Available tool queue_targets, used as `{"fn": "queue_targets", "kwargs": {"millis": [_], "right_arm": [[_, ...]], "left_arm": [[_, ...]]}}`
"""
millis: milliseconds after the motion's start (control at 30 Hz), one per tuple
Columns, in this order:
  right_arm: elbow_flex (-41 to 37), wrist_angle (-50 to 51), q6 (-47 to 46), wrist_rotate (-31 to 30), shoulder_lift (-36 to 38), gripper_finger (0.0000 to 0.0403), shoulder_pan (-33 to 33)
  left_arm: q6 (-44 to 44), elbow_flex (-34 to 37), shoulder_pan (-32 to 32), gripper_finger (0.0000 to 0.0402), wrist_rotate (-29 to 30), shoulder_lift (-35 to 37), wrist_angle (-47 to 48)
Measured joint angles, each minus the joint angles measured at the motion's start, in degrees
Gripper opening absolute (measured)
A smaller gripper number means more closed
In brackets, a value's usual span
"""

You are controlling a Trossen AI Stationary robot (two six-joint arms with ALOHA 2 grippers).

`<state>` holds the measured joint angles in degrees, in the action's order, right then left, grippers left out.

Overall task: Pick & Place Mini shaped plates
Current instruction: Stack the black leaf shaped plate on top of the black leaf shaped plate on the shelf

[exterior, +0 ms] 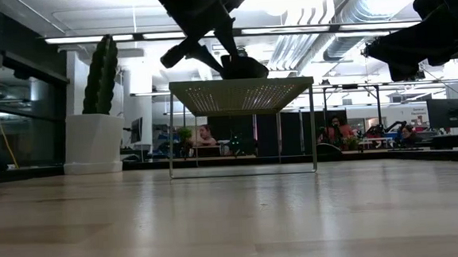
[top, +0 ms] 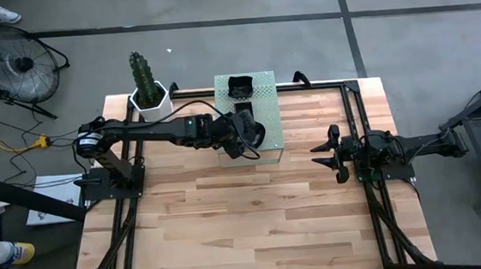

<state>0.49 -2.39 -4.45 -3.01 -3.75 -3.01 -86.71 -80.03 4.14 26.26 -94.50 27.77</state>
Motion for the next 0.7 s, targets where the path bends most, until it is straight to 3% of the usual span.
{"fn": "queue_targets", "kwargs": {"millis": [700], "right_arm": [[0.0,0.0,0.0,0.0,0.0,0.0140,0.0]], "left_arm": [[-1.3,0.0,0.0,0.0164,1.2,0.0,-0.2]]}}
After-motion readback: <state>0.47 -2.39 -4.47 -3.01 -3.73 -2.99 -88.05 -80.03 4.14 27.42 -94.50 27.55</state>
